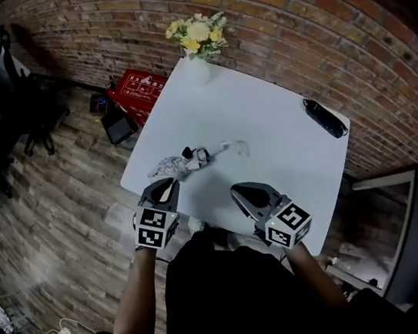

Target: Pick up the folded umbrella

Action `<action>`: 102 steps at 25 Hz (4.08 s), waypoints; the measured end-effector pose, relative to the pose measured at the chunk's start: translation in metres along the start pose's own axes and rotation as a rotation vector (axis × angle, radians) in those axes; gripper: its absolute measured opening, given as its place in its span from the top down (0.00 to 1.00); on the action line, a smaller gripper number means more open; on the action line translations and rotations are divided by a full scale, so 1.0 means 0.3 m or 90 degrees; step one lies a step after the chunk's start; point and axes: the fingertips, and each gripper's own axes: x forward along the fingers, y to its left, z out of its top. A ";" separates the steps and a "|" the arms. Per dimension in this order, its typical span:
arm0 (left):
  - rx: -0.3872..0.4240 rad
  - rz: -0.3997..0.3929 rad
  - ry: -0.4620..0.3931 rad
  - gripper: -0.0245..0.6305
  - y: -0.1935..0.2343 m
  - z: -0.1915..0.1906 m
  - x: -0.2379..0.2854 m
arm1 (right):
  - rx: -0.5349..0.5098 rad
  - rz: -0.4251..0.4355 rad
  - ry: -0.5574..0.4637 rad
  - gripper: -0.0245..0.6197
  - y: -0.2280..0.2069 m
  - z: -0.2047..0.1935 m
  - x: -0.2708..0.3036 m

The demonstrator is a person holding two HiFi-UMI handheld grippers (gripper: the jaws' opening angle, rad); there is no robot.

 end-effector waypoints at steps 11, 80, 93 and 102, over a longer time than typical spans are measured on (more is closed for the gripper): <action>0.147 -0.138 0.123 0.48 0.042 -0.093 0.273 | 0.028 -0.100 -0.001 0.93 -0.042 0.002 0.082; 0.055 -0.110 0.167 0.51 -0.095 -0.069 0.229 | 0.011 -0.049 -0.024 0.93 -0.101 0.000 -0.147; -0.020 -0.015 0.058 0.51 -0.213 0.032 0.004 | -0.021 0.044 -0.017 0.93 -0.040 0.013 -0.227; -0.072 0.024 -0.038 0.51 -0.236 0.095 -0.186 | -0.056 0.090 -0.021 0.93 0.051 0.062 -0.190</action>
